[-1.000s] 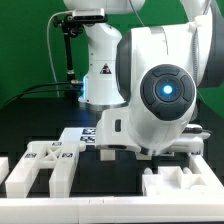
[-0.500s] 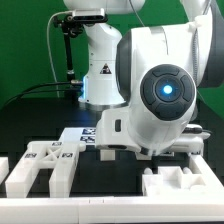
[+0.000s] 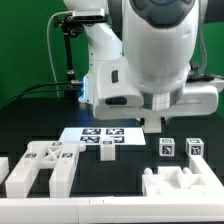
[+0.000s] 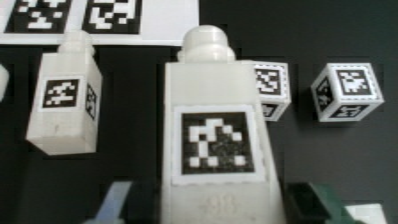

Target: Assemble chair

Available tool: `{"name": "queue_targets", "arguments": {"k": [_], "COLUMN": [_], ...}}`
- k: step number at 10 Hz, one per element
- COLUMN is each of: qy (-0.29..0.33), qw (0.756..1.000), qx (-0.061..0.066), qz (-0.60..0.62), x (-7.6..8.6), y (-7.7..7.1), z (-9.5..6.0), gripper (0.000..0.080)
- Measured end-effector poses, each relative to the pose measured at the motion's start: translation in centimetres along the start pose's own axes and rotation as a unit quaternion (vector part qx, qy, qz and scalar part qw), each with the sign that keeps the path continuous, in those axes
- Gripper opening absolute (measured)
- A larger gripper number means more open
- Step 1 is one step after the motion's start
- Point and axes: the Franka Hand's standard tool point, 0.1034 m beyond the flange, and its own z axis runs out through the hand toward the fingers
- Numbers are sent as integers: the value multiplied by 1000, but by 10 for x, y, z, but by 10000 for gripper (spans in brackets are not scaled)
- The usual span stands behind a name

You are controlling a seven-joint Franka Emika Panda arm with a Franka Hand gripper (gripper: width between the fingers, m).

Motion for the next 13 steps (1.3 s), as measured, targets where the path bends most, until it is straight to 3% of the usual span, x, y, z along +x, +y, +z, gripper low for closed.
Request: {"name": "queue_targets", "arguments": {"k": [1,3,4,5,6,7,10,11,12,13], "qy": [43,112,162,235,314,334,429,477,527,562], "qw": [999,994,987,972,948,941,902,878,848,825], "qx": [1,3,6,16,16,16,14,11,2,1], "qz": [0,0,-8,-29,-51,-49,-45,-46,-57,-63], "x": [9,8,23,33,39,35,43,48,51,51], "y": [-1,-3,-15,-32,-35,-32,-30,-31,-39,-47], "z": [-3,-4,-20,-56,-90,-91,-93,-99,-99,-101], "gripper": [286,287,287,287,287,287,287,287,287,287]}}
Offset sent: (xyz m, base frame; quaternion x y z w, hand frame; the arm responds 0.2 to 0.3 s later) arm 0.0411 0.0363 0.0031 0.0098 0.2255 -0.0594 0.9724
